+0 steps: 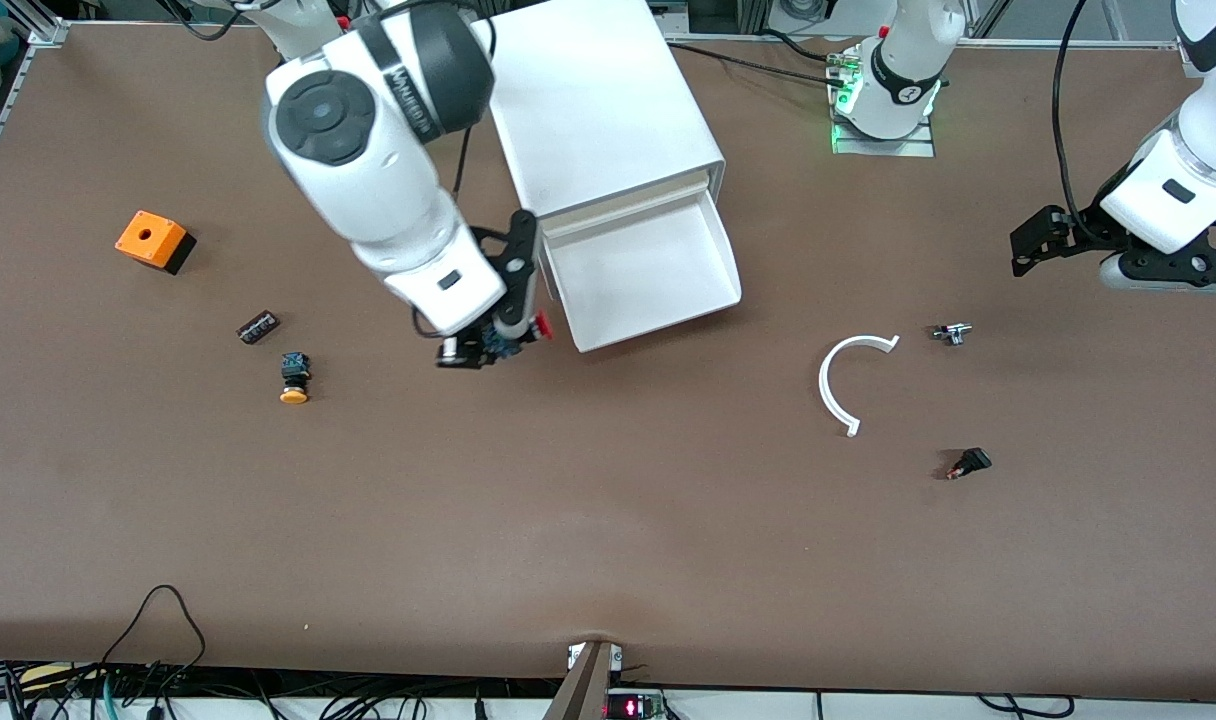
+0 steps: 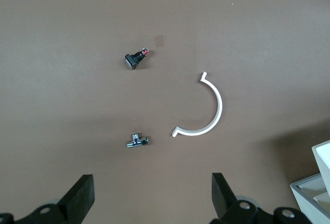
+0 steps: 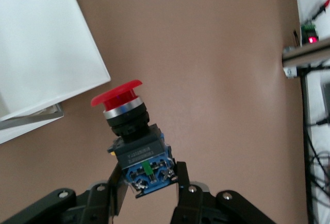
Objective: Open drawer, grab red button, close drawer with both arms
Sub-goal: 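Carry the red button toward the yellow button while the left gripper approaches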
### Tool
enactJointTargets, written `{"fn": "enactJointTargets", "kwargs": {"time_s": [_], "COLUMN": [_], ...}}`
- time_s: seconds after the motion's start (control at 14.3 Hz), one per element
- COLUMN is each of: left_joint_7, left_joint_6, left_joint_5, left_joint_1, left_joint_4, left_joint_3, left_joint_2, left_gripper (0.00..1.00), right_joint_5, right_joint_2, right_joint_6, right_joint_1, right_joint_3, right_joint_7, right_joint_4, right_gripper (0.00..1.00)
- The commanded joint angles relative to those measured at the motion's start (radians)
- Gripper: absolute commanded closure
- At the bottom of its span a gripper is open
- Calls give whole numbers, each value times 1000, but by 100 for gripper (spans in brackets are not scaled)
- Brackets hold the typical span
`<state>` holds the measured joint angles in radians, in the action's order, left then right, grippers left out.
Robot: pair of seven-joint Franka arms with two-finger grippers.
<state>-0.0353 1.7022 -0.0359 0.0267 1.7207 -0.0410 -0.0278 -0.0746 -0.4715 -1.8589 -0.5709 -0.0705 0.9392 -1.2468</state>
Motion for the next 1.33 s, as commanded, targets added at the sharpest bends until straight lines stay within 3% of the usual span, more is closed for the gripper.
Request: {"fn": "enactJointTargets", "kwargs": {"time_s": [0.0,0.28,0.84,1.26], "left_joint_7": [0,2,-58,-269], "left_joint_6": [-21,-30,-62,42], "left_joint_5": [13,7,19,99], "left_joint_1": [1,2,10,36], "left_joint_4": [-32,-39,-38,-59], "left_joint_3": [-4,-4,-7,-48], "left_joint_2": [16,17,34,190], "left_gripper": [0,0,0,0], "right_joint_5": [-8,-16,-27,-108], "right_joint_2": [34,71,88,103], "right_joint_6": [0,-10,-11,-111], "right_joint_1": [36,39,43,115], "right_joint_3": [-11,-75,-130,-130], "right_joint_7": [-88,-192,-502,-641], "right_joint_4": [-58,-137,-235,-377], "right_gripper": [75,76,79,79]}}
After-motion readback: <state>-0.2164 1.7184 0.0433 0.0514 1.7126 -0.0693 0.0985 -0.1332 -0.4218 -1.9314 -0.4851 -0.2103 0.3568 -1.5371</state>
